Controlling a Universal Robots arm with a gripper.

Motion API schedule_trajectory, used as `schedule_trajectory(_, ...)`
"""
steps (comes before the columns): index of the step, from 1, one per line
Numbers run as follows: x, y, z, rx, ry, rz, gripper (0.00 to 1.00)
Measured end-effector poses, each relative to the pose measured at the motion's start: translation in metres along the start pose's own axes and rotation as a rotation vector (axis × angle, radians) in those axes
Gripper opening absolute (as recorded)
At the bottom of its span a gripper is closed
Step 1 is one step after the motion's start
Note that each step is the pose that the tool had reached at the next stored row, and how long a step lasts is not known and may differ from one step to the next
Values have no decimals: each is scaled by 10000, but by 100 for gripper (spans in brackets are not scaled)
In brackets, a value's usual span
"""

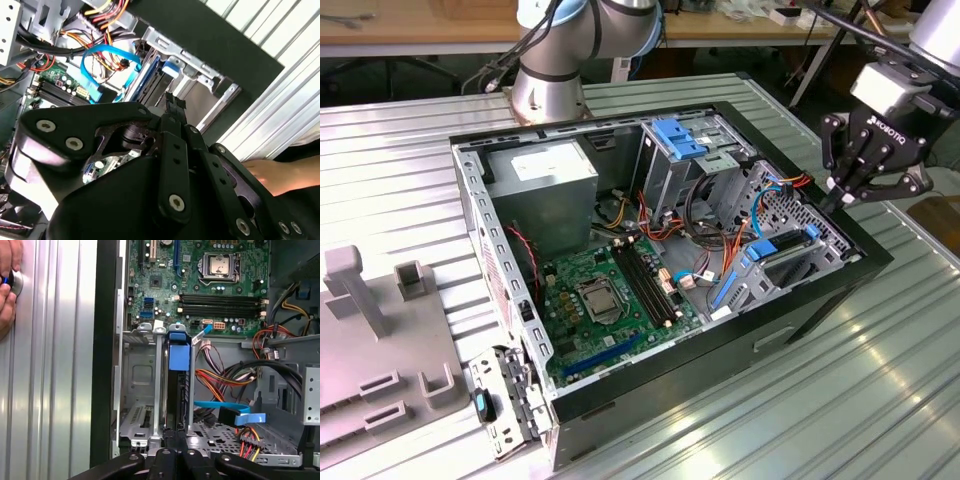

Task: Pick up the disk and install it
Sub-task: 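Insert the first disk wire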

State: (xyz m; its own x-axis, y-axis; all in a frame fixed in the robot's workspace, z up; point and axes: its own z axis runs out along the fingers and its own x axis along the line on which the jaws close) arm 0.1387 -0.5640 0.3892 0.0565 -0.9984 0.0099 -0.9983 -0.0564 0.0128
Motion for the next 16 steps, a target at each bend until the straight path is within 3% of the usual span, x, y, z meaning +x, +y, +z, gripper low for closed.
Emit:
schedule_trajectory(6, -39, -46, -1, 6, 12, -697, 11)
schedule_trajectory(7, -63, -48, 0, 4, 54, -804, 11)
schedule_trajectory(9, -81, -49, 0, 6, 67, -1043, 11)
schedule_trajectory(16, -91, -53, -2, 21, 94, -2296, 11)
